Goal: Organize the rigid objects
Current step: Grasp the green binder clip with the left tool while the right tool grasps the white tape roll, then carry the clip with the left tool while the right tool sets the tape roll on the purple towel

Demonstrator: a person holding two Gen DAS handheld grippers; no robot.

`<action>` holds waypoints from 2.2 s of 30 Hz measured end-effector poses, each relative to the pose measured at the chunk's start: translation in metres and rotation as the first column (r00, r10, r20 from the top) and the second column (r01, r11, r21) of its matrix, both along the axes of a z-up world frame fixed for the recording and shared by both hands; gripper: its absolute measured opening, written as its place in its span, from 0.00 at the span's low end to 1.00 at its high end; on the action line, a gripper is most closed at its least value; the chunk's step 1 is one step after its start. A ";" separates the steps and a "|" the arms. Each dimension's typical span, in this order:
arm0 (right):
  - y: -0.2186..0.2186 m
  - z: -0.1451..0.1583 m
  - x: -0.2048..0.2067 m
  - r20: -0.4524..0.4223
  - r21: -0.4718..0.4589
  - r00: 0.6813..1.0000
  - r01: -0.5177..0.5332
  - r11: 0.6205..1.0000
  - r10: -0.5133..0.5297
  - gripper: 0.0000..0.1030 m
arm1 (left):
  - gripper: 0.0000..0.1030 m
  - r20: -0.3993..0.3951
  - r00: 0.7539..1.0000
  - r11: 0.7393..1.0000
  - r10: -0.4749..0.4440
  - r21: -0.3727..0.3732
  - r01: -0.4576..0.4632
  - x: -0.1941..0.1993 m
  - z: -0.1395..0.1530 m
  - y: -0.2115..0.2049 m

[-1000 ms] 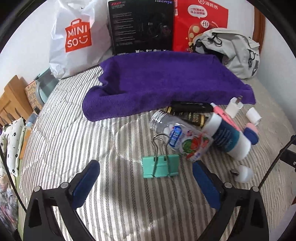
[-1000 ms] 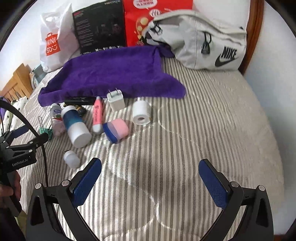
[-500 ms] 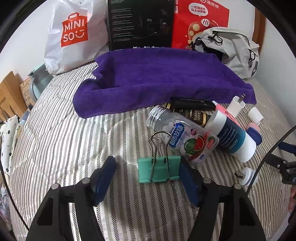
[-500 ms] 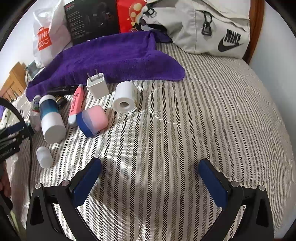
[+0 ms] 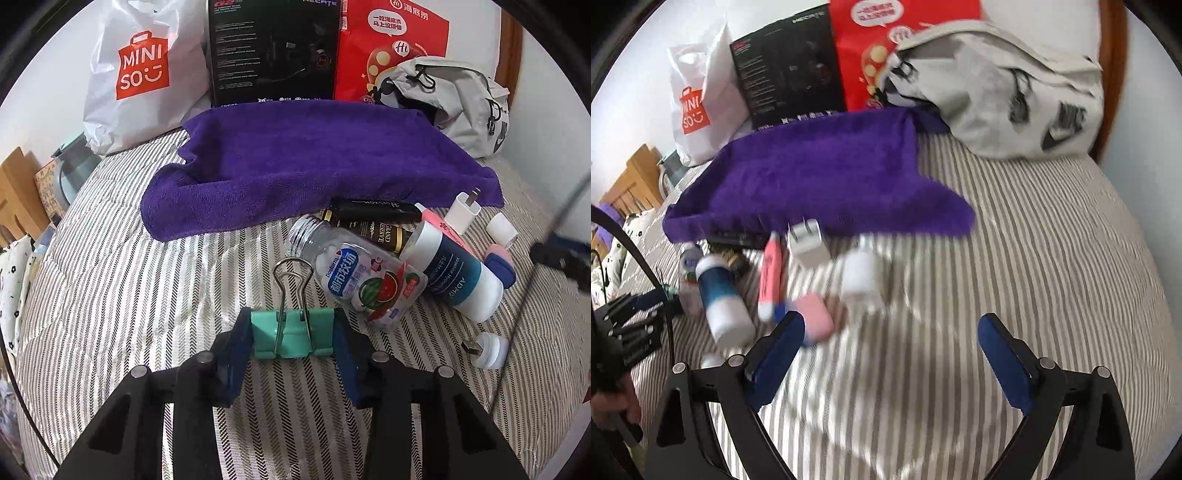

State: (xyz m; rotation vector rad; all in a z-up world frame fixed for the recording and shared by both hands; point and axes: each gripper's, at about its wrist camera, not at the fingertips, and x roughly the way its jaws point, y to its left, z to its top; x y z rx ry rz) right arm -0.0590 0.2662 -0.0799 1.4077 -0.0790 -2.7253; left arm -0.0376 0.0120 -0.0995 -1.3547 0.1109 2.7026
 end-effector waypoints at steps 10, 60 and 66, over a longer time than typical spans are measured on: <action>-0.011 -0.022 -0.039 0.034 0.038 0.999 -0.019 0.999 0.018 0.72 | 0.39 0.006 1.000 1.000 -0.006 0.003 0.006 -0.001 0.000 0.001; -0.028 0.045 -0.057 -0.036 -0.045 0.982 -0.187 0.981 0.186 0.29 | 0.38 -0.058 0.998 0.996 0.005 0.086 0.000 -0.051 0.073 -0.029; -0.039 0.054 -0.093 -0.043 -0.069 0.976 -0.216 0.974 0.213 0.29 | 0.38 -0.058 0.998 0.997 0.018 0.075 -0.014 -0.080 0.084 -0.029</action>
